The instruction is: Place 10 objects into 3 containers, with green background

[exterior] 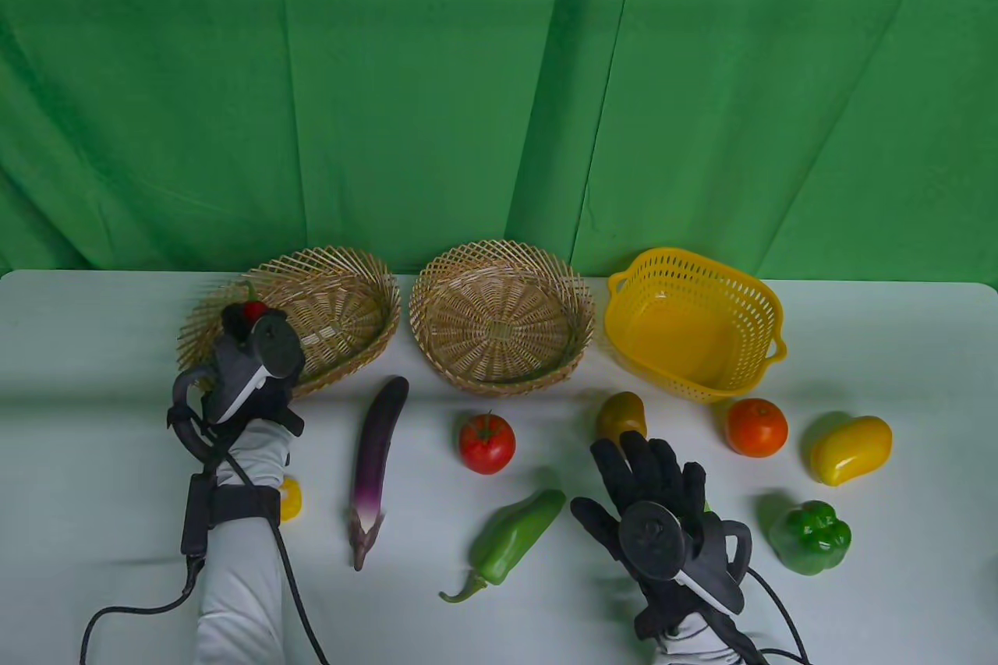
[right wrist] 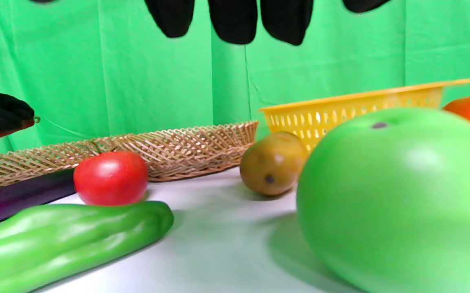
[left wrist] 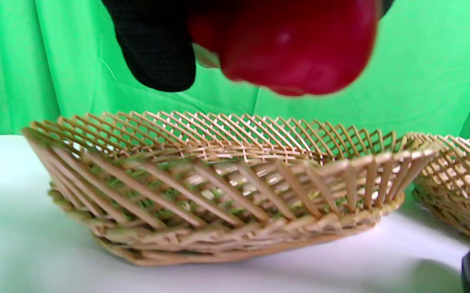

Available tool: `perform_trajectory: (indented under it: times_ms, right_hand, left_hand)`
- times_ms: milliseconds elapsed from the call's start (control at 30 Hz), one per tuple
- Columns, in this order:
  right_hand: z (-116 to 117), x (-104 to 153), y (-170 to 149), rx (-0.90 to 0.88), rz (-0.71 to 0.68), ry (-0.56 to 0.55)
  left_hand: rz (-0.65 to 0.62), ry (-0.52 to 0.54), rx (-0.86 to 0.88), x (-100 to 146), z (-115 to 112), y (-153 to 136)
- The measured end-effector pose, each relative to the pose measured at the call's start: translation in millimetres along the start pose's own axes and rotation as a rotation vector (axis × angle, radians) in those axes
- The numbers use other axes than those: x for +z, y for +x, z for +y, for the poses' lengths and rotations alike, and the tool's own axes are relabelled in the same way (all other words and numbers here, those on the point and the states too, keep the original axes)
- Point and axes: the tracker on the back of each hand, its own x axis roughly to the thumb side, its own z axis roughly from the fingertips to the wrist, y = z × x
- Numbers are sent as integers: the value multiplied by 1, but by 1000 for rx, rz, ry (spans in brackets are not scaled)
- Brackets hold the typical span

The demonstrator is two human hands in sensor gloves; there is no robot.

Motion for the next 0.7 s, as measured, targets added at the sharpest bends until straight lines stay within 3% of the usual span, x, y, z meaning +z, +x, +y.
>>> perform_trajectory:
  times_ms: [133,367,700]
  right_hand:
    - [3,-2,0,5,5,13]
    - [4,-2,-2,5,9,20]
    - [4,-3,0,-22,-9,19]
  left_hand:
    - [9,-65,-10,-9,-11,3]
    - [0,-52,-23,-10,-12,4]
    - [-39,-9,-6,18,8,-6]
